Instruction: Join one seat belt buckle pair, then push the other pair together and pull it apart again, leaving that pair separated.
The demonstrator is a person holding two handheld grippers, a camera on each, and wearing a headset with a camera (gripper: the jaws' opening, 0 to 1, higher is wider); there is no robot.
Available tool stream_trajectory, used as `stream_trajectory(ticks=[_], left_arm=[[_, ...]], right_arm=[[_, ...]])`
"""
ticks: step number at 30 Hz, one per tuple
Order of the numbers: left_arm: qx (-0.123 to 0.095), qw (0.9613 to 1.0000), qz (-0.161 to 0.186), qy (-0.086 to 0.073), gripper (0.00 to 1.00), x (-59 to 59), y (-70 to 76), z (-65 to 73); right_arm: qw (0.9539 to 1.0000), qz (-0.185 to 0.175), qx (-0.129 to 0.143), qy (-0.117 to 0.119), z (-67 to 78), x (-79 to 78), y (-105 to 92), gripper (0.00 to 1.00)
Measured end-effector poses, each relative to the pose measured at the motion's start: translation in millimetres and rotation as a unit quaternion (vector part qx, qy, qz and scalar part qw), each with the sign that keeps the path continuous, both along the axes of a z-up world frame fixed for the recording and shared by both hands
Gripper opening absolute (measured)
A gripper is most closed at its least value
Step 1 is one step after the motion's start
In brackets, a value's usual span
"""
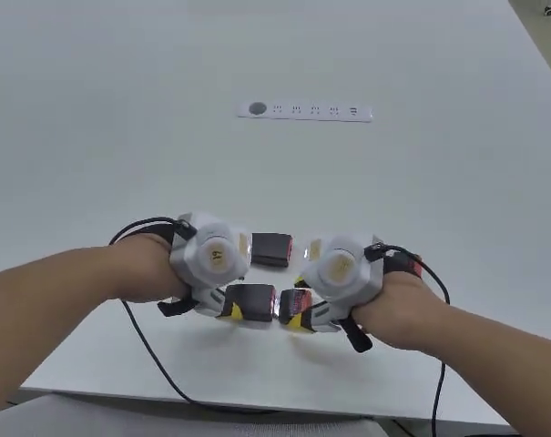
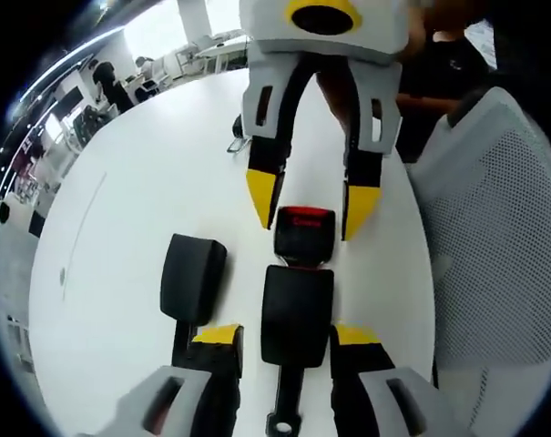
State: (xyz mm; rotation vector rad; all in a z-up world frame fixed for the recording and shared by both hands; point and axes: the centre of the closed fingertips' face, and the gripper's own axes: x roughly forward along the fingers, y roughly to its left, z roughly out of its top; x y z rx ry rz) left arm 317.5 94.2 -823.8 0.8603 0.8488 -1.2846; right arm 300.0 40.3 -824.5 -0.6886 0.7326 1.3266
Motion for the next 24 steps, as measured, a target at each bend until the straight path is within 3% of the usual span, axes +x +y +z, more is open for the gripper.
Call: stream_trajectory(ticks=[6, 9, 16, 24], left_arm=[[-0.025, 0.9995, 0.012, -0.017, 0.4, 15.4, -7.7, 13.4], [-0.025, 0.9992, 0.006, -0.031, 0.41, 23.8, -11.4, 14.8], [-0.022, 0.9988, 0.006, -0.044, 0.42, 42.7, -15.2, 12.9], [-0.025, 0.9984, 0.003, -0.051, 0.42, 64.3, -24.0, 8.1]], right_arm=[[0.9998, -0.006, 0.01, -0.019, 11.5, 8.4, -9.1, 0.35], [0.9995, -0.021, -0.001, -0.024, 8.4, 17.8, -25.0, 0.38], [0.9978, -0.047, -0.017, -0.043, 6.9, 40.7, -65.1, 0.35], [0.996, -0.069, -0.032, -0.046, 1.6, 59.9, -105.1, 0.35]])
